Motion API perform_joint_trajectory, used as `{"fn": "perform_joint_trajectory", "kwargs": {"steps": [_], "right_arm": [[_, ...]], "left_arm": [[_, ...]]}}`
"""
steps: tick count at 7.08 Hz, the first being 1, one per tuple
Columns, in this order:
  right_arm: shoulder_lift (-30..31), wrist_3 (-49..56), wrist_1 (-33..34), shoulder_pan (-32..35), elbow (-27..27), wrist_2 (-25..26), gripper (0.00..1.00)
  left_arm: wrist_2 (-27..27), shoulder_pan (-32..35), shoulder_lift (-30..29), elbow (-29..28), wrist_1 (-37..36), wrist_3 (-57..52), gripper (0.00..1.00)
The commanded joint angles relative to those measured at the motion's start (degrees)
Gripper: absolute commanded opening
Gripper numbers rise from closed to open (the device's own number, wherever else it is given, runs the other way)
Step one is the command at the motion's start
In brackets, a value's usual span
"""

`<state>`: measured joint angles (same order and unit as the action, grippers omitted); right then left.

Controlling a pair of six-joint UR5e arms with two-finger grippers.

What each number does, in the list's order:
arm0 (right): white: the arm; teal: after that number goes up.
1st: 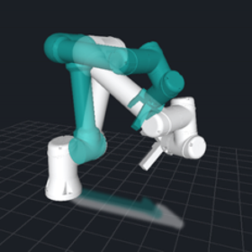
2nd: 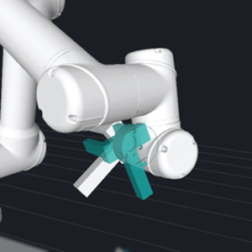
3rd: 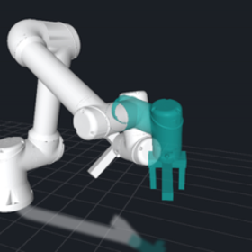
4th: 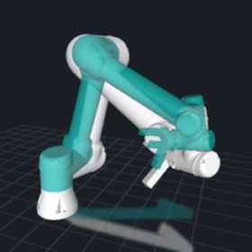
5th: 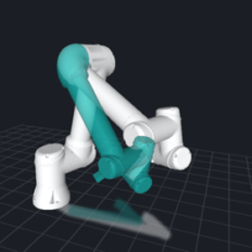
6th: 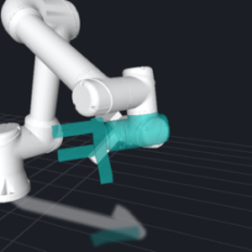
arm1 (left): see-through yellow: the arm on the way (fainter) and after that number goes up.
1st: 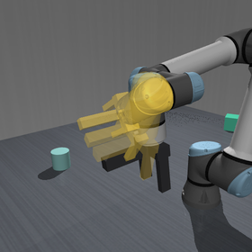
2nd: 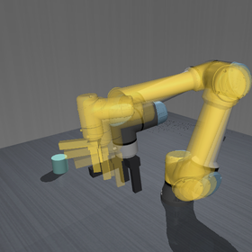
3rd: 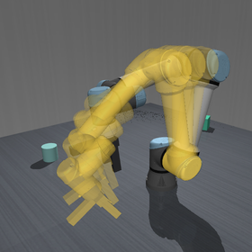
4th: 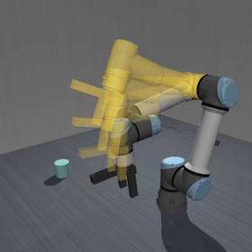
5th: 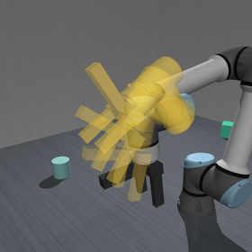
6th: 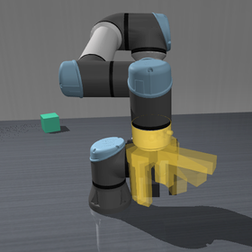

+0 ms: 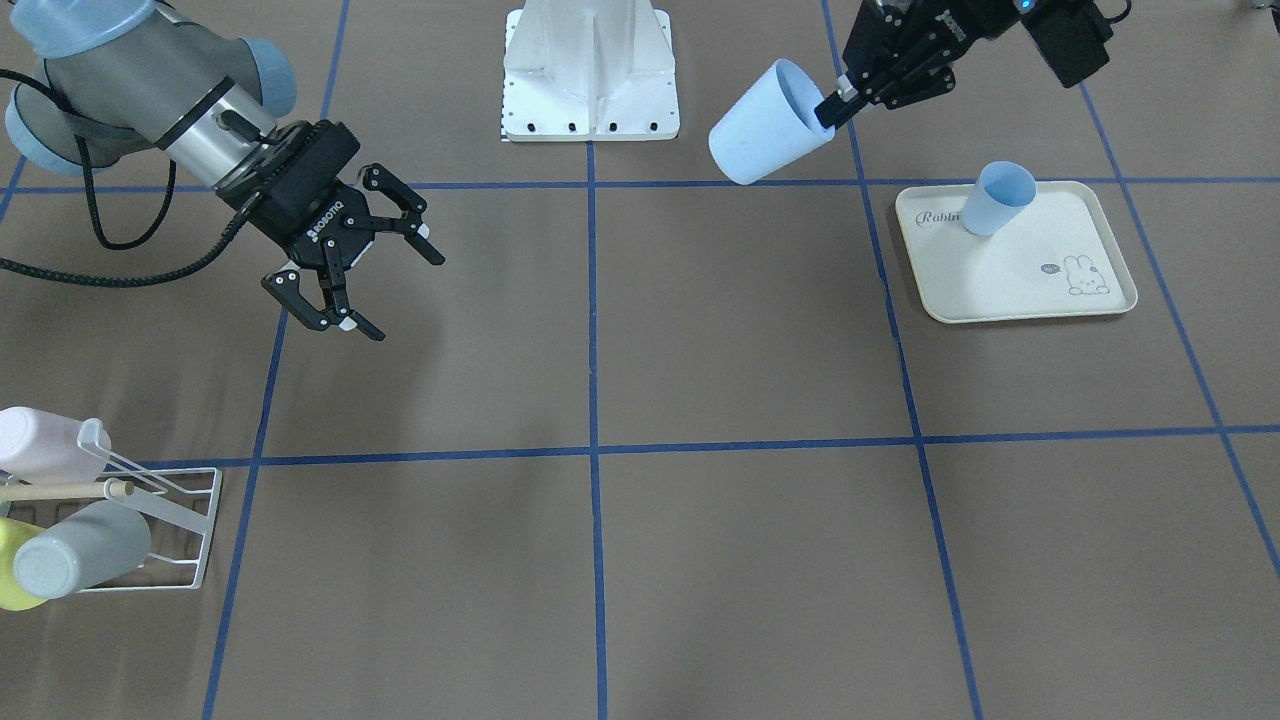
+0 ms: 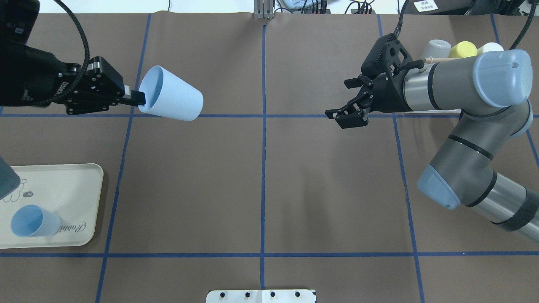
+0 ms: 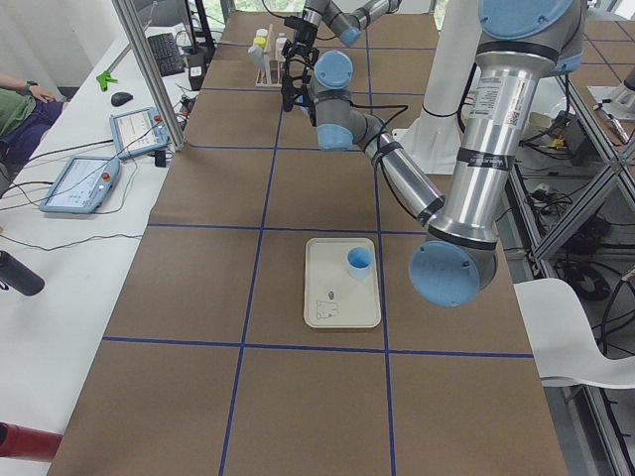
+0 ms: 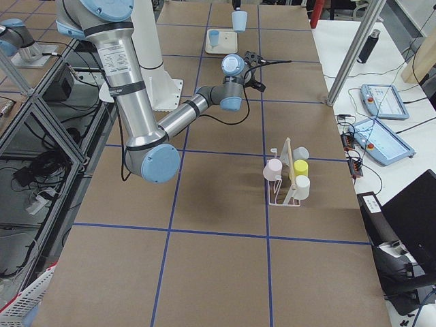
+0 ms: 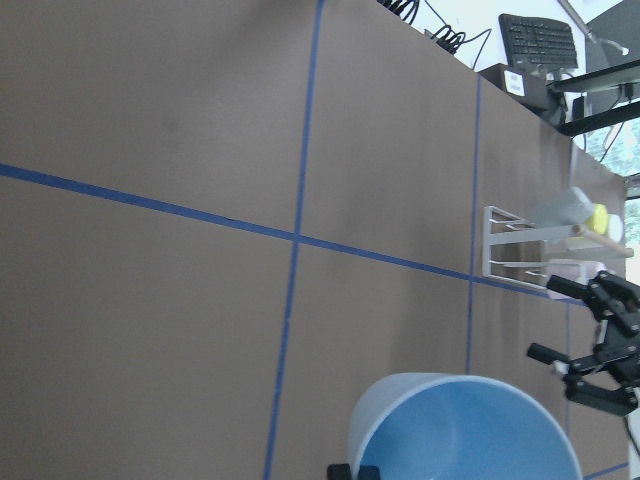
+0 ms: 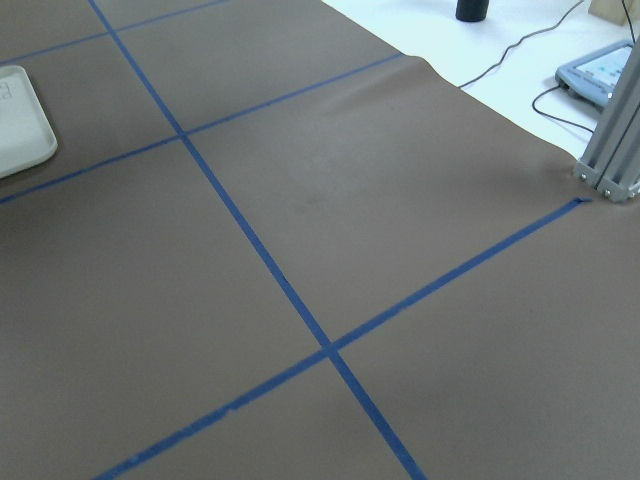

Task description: Transfer IKEA cup to right arm and place on rack

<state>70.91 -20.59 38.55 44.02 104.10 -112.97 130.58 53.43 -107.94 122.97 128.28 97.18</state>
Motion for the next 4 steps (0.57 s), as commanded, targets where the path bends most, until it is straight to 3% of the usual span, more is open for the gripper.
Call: {"fn": "perform_joint_trajectory", "kwargs": {"steps": [1, 3, 4], "right_arm": [[0.01, -1.11, -9.51, -5.4, -0.12, 7.97, 0.99], [-0.16, -0.85, -18.72, -12.61, -0.47, 17.04, 0.99], [-0.08, 0.02, -20.25, -14.47, -0.39, 18.38, 0.99]], "left_arm": [[-0.5, -1.56, -5.51, -0.36, 0.31, 11.05, 0.0], [-2.42, -4.46, -6.85, -2.12, 1.53, 11.98, 0.0], [-4.96, -6.39, -6.94, -3.08, 2.58, 11.89, 0.0]]}}
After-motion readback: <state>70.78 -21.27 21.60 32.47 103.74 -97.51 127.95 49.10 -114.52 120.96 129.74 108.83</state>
